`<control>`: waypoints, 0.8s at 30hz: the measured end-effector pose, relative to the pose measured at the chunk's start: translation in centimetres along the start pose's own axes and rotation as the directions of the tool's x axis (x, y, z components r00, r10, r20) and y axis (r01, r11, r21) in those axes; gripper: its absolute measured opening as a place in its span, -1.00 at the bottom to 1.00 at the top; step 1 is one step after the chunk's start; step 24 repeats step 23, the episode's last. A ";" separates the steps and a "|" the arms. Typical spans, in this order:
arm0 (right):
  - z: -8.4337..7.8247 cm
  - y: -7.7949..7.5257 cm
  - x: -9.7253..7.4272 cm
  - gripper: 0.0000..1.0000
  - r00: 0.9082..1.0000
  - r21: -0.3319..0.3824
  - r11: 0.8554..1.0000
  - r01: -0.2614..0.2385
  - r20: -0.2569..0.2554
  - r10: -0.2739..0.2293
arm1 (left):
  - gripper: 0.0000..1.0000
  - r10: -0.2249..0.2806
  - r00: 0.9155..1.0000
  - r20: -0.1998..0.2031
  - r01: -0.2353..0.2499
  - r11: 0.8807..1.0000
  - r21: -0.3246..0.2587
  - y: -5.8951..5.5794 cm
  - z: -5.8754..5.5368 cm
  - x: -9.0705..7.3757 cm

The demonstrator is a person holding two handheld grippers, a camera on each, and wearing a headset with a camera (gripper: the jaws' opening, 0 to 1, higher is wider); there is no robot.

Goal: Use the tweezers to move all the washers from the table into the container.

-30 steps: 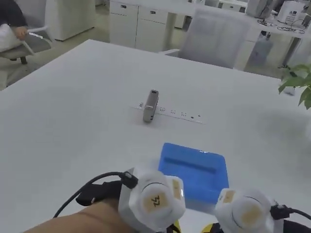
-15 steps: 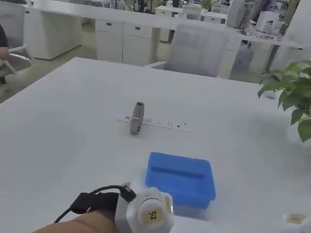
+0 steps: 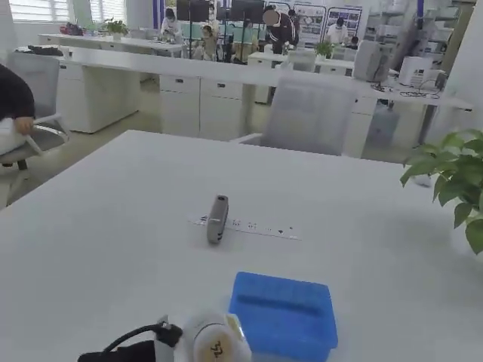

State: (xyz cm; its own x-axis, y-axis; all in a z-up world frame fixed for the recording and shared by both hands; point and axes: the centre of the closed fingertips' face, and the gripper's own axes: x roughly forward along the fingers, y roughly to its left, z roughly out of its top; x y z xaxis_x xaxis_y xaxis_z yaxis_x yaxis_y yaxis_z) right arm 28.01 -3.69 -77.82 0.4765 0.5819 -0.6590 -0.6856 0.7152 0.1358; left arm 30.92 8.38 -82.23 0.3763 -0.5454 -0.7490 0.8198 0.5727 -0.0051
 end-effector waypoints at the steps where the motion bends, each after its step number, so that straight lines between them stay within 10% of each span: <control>1: 0.3 -0.1 -0.2 0.06 1.000 0.007 1.000 0.007 0.012 -0.007 | 0.23 0.022 1.000 0.020 -0.021 0.999 -0.042 0.1 0.2 -0.7; 6: 1.8 -1.1 -1.1 0.19 0.995 0.036 0.998 0.052 0.085 -0.055 | 0.64 0.154 0.979 0.133 -0.129 0.975 -0.181 1.5 1.3 -3.7; 14: 2.7 -2.8 -2.4 0.51 0.973 0.086 0.986 0.141 0.174 -0.155 | 0.98 0.374 0.907 0.194 -0.296 0.893 -0.340 4.1 0.8 -9.0; 24: 1.6 -2.9 -1.9 0.85 0.972 0.129 0.978 0.164 0.147 -0.183 | 0.98 0.413 0.893 0.179 -0.322 0.863 -0.390 4.2 -0.4 -10.2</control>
